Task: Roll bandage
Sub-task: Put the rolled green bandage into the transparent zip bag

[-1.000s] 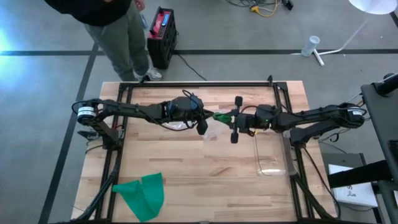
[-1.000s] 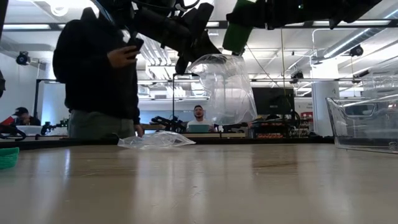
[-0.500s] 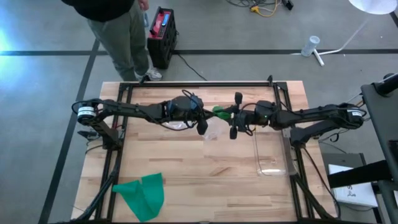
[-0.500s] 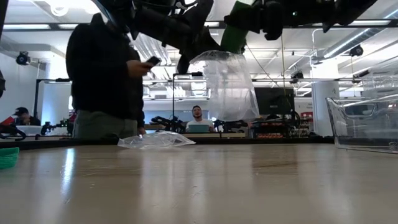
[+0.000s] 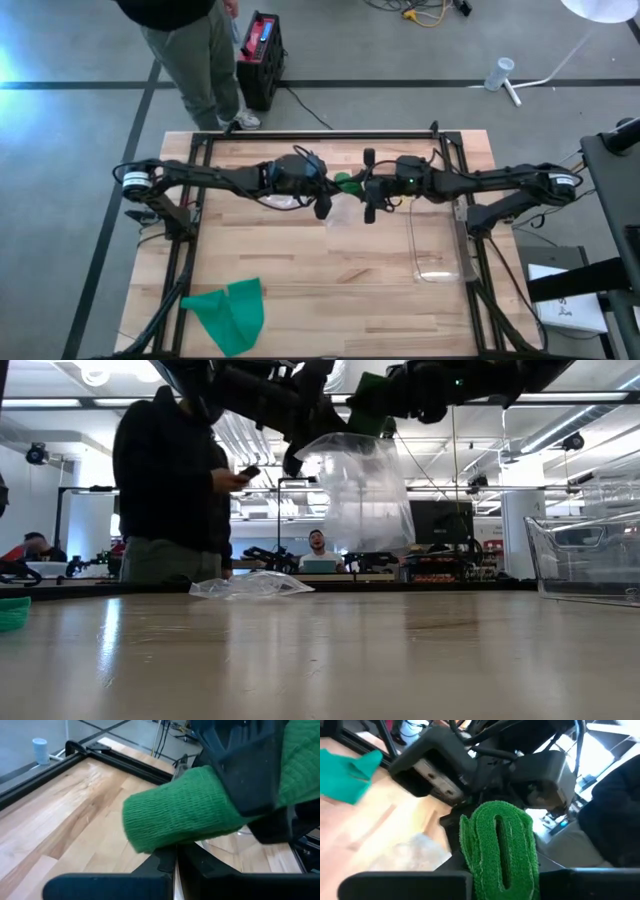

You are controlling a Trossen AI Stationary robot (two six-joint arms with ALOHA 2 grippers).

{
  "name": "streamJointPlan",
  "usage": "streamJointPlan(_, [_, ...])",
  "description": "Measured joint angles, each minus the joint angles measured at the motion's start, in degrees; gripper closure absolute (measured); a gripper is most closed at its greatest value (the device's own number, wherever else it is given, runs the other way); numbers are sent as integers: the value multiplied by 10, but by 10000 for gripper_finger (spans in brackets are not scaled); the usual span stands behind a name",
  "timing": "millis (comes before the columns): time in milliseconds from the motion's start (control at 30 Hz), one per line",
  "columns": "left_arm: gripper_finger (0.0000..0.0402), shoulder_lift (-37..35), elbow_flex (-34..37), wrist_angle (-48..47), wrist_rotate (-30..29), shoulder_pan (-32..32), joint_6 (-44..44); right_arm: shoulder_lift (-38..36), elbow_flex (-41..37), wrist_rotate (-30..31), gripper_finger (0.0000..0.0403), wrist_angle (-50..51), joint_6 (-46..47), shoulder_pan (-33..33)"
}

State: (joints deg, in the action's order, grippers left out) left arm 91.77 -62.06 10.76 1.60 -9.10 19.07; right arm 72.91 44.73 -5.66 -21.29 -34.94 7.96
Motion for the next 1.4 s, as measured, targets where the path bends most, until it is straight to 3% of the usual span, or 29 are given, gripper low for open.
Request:
streamJointPlan(367, [401, -6, 0, 2, -4, -6, 2, -36, -1, -60, 359, 22, 33, -12])
streamJointPlan(600, [401, -5, -1, -2, -64, -15, 3, -39, -2, -123, 359, 24, 49, -15])
streamJointPlan(733, [401, -5, -1, -3, -62, -17, 5, -39, -2, -112, 359, 5, 46, -16])
streamJointPlan(933, [401, -3, -1, 23, -57, -17, 25, -36, -2, -10, 359, -70, 6, -15])
streamJointPlan(1133, [401, 1, -1, 41, -25, -17, 46, -27, -2, -24, 359, -118, -41, -14])
streamJointPlan(1400, [401, 1, -1, 37, 15, -20, 94, 15, -1, -42, 359, -112, -71, -5])
